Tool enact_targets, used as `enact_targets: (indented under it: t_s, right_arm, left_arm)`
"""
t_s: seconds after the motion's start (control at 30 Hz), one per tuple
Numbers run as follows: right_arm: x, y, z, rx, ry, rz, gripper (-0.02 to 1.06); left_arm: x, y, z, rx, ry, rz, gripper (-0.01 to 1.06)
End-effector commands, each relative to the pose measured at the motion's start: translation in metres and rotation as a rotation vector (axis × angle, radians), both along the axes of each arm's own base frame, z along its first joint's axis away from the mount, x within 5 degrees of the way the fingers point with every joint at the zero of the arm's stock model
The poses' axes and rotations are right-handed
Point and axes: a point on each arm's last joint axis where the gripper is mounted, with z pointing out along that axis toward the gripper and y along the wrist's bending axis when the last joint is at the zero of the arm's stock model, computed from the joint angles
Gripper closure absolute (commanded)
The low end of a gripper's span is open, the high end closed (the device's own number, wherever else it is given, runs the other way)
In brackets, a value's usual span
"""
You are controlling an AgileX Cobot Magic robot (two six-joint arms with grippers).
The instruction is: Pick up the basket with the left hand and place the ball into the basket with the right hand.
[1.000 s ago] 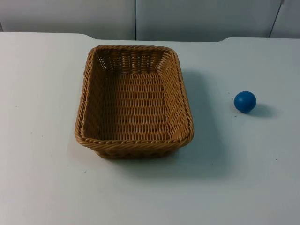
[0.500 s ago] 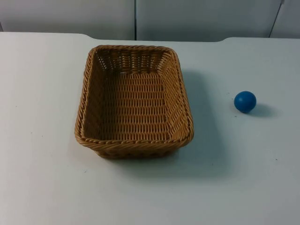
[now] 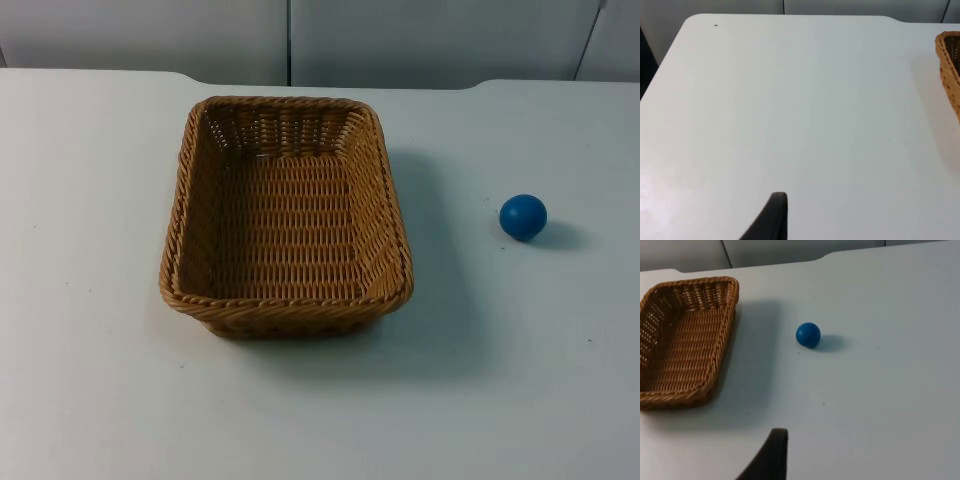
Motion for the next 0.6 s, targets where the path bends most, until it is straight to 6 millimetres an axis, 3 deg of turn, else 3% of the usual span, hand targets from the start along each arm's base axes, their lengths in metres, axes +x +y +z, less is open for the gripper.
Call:
enact_targets:
  t_s: [0.0,0.57]
  right_arm:
    - [0.0006,-0.001,-0.0001,-0.003,-0.012,-0.006,0.0]
    - [0.001,-0.0082,-0.0012,-0.107,-0.011,-0.041,0.0]
  left_arm:
    - [-0.0004,-0.0004,-0.0006,-0.007,-0.004,0.004,0.0]
    - [-0.0003,-0.0012,-0.0006,-0.004,-0.003,-0.008,0.0]
